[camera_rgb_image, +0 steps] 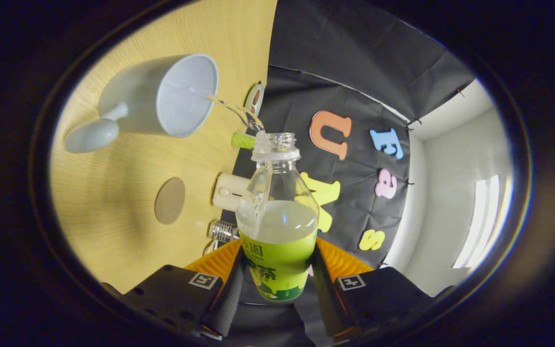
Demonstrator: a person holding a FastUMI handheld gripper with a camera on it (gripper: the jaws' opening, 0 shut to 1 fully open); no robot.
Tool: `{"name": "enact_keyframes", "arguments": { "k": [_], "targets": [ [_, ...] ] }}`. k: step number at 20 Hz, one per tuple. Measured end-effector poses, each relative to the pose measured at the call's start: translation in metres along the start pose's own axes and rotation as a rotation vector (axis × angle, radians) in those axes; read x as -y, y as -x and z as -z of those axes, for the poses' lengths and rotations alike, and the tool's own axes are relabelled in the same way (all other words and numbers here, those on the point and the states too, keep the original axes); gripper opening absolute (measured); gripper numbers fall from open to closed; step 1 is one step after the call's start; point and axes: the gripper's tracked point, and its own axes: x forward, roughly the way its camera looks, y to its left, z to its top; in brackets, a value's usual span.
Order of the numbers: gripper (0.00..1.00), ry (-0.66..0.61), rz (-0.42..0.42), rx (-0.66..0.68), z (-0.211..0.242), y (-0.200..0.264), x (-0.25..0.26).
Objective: Take the bottle from table, then pour the juice into the cup, finally place the bottle on the coaster
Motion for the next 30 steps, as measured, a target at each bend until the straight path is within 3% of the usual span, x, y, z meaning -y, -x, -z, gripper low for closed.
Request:
{"name": "enact_keyframes", "arguments": {
  "k": [30],
  "targets": [
    [0.75,0.172,0.078,-0.001,-0.002,-0.008,0.039]
  ]
}}
